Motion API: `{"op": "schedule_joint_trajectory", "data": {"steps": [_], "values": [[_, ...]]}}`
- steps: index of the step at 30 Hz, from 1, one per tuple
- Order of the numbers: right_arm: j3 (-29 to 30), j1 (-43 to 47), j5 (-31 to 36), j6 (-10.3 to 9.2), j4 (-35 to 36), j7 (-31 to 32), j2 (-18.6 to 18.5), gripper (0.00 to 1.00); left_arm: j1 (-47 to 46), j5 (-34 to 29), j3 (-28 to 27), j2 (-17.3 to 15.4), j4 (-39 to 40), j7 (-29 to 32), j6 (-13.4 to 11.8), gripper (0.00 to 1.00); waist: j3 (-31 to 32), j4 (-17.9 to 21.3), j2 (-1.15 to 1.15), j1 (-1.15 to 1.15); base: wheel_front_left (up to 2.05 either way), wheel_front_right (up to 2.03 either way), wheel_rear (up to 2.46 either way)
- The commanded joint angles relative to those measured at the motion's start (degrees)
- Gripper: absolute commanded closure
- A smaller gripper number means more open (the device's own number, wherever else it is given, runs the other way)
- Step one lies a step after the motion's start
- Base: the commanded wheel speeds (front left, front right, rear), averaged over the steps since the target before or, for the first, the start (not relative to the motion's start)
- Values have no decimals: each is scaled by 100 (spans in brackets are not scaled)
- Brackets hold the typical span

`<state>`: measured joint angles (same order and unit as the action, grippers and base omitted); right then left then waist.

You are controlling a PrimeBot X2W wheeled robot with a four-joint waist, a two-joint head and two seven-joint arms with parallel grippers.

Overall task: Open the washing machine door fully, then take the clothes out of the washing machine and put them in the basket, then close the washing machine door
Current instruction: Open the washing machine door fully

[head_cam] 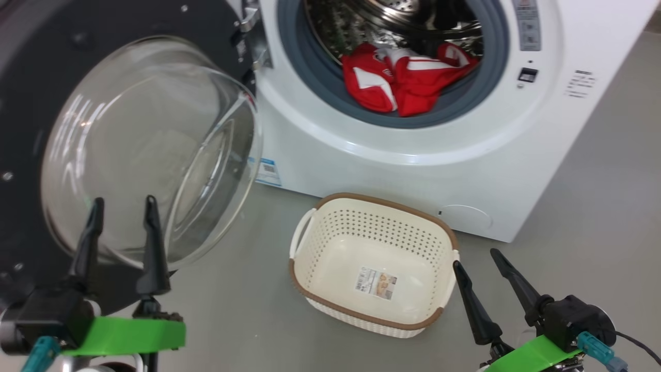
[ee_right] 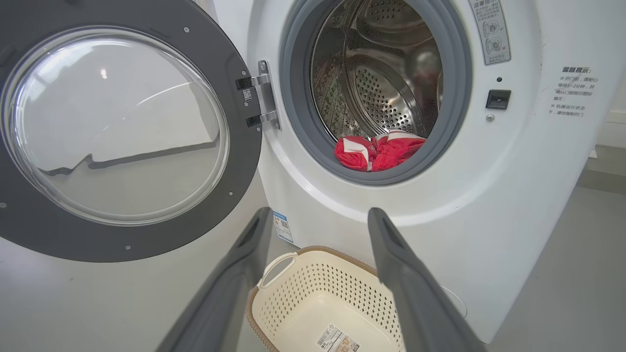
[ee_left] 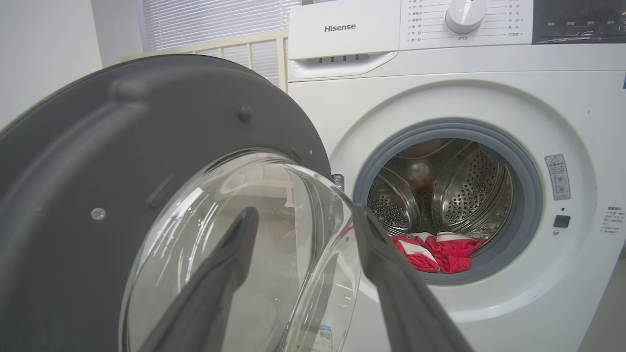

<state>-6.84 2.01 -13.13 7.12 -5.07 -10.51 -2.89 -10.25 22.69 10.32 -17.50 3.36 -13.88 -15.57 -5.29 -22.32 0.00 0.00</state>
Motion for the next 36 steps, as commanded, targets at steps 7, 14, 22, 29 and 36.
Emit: {"op": "schedule_joint_trajectory", "data": {"steps": [7,14,22,29,36], "values": [[-26,-345,-83,36,41,-240,2,0,42,155,2,-132,317,-19,309,0,36,554,0,0,0,0,0],[69,-372,-47,36,18,-353,2,0,159,289,163,-93,243,-6,504,0,56,1034,0,0,0,0,0],[122,-360,-6,36,32,-411,2,0,257,350,368,-42,220,18,647,0,84,1508,0,0,0,0,0],[261,-320,66,36,134,-441,2,0,344,383,412,-1,34,-18,695,0,105,1895,0,0,0,0,0],[477,-145,138,36,440,-447,2,0,479,335,354,68,-217,-74,666,0,186,2213,0,0,0,0,0]]}}
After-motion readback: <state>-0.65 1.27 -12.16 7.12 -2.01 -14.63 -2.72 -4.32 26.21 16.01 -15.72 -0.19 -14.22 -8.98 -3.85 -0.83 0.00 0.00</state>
